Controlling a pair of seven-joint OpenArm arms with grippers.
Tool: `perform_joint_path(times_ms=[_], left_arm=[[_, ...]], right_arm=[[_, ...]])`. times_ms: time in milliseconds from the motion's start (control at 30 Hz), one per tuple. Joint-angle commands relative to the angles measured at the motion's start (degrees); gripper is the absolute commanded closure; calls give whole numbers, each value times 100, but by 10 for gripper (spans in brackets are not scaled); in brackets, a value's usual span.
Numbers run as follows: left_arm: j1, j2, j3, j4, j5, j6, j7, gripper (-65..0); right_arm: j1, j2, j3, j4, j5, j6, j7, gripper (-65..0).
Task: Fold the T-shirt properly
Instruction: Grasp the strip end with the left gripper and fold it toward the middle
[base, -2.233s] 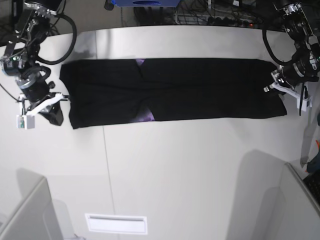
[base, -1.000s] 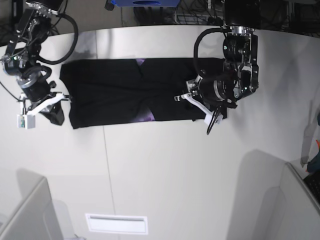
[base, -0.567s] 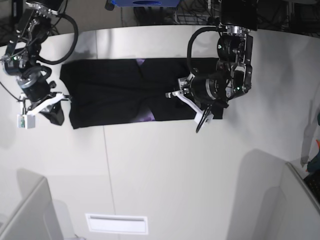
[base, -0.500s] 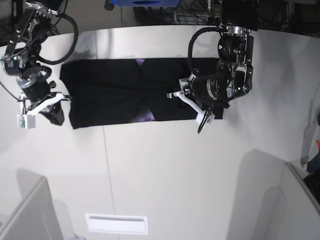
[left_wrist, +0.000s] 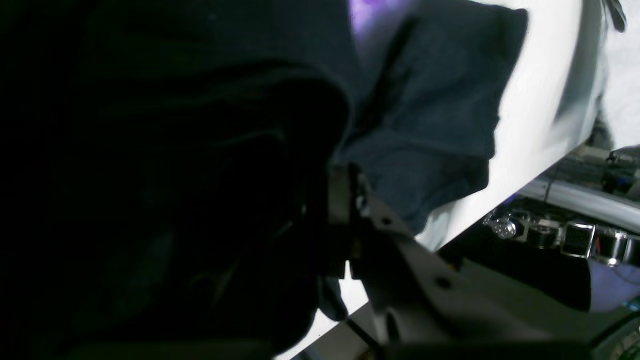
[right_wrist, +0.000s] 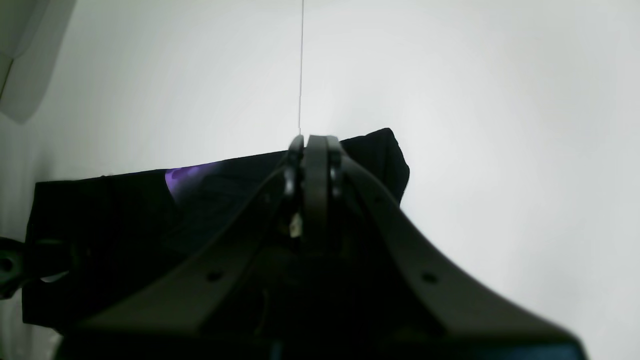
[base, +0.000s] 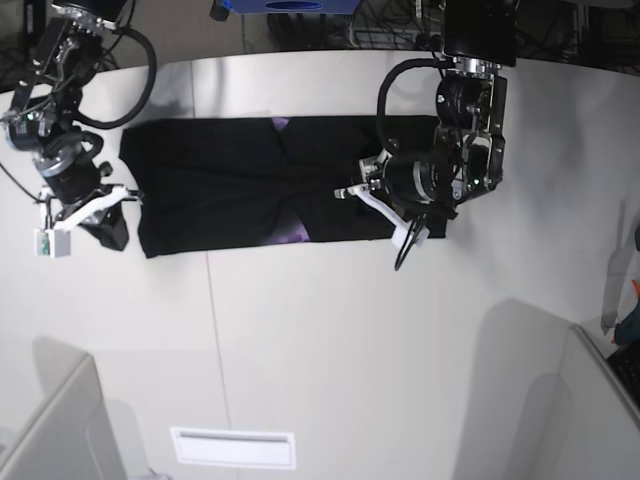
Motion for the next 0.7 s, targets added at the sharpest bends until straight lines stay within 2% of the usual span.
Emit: perform_joint_path(times_ms=[0, 200, 300, 400, 467, 533, 667], left_arm=[[-135, 7, 9, -12, -124, -13, -28, 0], [-196, 69, 9, -205, -132, -13, -28, 0], [-196, 139, 9, -205, -132, -13, -28, -125], [-205, 280, 9, -223, -132, -13, -28, -216], [-267, 297, 62, -249, -132, -13, -28, -247], [-355, 289, 396, -249, -132, -13, -28, -265], [-478, 289, 853, -249, -132, -13, -28, -267]], right_arm=[[65, 68, 34, 84, 76, 16, 141, 0], [74, 68, 34, 84, 76, 16, 141, 0], [82, 68, 34, 84, 76, 16, 141, 0], [82, 68, 34, 84, 76, 16, 141, 0], [82, 68, 34, 84, 76, 16, 141, 0], [82, 68, 34, 84, 76, 16, 141, 0], [91, 68, 34, 75, 76, 16, 141, 0]])
